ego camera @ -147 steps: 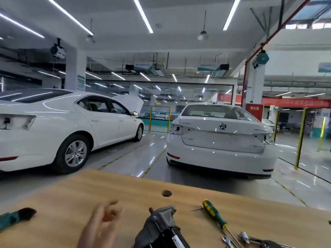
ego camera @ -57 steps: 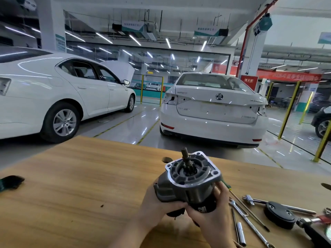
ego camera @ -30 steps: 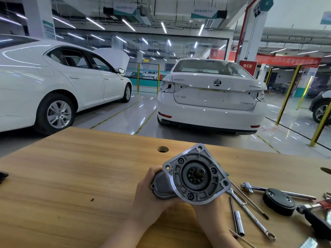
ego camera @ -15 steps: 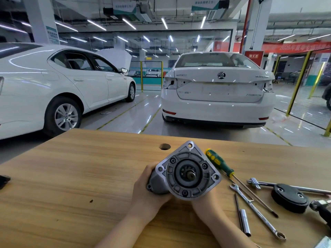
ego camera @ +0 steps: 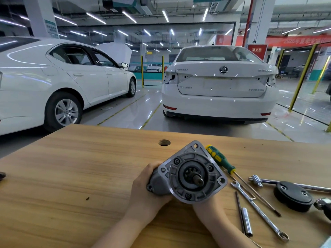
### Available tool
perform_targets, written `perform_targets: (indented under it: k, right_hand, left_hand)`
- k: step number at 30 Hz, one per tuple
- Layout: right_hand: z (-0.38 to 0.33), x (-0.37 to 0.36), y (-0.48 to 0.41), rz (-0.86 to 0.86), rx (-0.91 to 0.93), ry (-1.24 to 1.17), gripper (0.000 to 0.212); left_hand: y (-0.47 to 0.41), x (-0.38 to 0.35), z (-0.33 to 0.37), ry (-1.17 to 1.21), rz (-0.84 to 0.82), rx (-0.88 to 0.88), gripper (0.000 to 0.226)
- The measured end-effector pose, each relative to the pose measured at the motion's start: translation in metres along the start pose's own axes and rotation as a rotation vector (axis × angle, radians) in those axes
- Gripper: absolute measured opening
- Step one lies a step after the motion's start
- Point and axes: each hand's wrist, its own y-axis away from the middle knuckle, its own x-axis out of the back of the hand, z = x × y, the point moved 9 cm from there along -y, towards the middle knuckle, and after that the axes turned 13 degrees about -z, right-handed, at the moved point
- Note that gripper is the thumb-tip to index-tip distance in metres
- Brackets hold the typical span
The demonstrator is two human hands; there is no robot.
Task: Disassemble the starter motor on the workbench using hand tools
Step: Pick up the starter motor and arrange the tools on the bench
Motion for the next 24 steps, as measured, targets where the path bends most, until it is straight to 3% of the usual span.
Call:
perform_targets:
  k: [6,9,24]
  right_hand:
    - [0.008,0.0,0.003,-0.01,-0.086,-0.002,0.029]
    - [-0.005,-0.002,0.0,-0.055,0.008,0.063,0.037]
    - [-0.025,-0.004,0.001,-0.097,0.08,0.118,0.041]
  left_hand:
    - [0.001,-0.001,0.002,0.007,-0.002,0.002,0.055]
    - [0.001,-0.001,0.002,0.003,0.002,0.001,0.055]
    - [0.0,0.0,-0.006,0.059,-0.007,0.019,0.059]
